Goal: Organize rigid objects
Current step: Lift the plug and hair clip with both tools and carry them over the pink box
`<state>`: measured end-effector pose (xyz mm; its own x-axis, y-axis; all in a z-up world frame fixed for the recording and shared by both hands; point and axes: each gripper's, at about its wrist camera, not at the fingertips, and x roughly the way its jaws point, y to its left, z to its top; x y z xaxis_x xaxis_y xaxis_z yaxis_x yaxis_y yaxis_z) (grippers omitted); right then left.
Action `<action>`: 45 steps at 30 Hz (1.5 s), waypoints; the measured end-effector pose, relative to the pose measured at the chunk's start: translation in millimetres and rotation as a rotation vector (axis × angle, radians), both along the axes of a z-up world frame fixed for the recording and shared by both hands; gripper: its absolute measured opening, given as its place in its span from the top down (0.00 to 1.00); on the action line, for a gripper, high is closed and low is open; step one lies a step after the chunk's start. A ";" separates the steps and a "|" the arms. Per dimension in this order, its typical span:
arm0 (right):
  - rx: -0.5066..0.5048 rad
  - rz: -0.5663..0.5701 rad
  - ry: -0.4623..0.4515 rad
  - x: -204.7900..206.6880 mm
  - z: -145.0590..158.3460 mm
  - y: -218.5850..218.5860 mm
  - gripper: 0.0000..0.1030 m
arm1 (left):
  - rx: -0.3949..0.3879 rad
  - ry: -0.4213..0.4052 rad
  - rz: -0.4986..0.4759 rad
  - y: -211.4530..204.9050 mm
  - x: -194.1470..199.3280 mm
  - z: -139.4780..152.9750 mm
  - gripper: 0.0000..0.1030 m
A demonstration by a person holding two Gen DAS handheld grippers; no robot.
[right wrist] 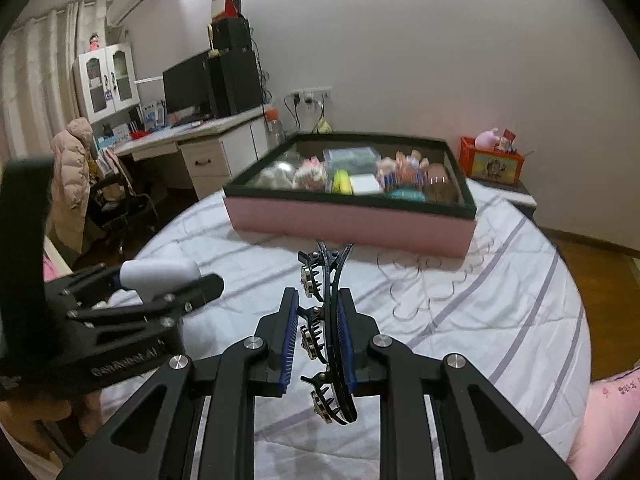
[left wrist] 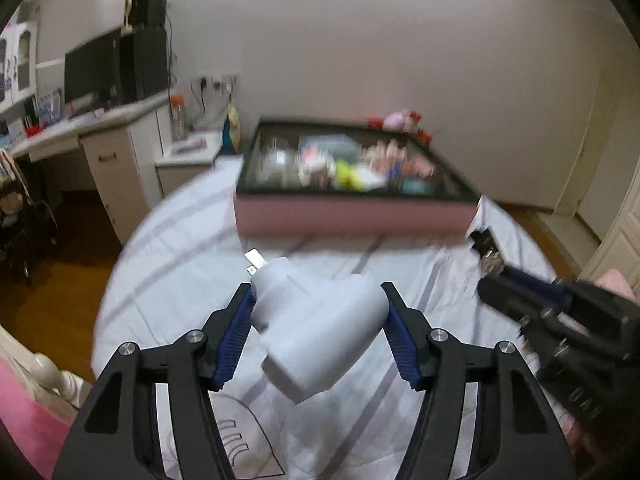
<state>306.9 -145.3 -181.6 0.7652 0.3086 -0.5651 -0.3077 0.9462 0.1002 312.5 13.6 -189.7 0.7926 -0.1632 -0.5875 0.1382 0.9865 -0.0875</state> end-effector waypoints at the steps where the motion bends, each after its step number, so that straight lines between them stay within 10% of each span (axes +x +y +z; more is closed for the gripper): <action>1: 0.003 0.001 -0.018 -2.5 5.0 0.6 0.81 | 0.004 -0.015 -0.002 -0.9 -1.6 6.5 0.38; 16: -0.001 -0.032 -0.284 -38.1 85.0 5.5 0.81 | 0.105 -0.343 0.053 -20.9 -42.9 92.5 0.39; 45: -0.048 -0.069 -0.318 57.3 87.1 3.9 0.81 | 0.190 -0.412 0.029 -37.4 70.3 101.1 0.39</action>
<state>364.2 -141.4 -94.5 0.9238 0.2291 -0.3067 -0.2517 0.9671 -0.0358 382.8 -23.8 -88.7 0.9692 -0.0569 -0.2398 0.0954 0.9838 0.1520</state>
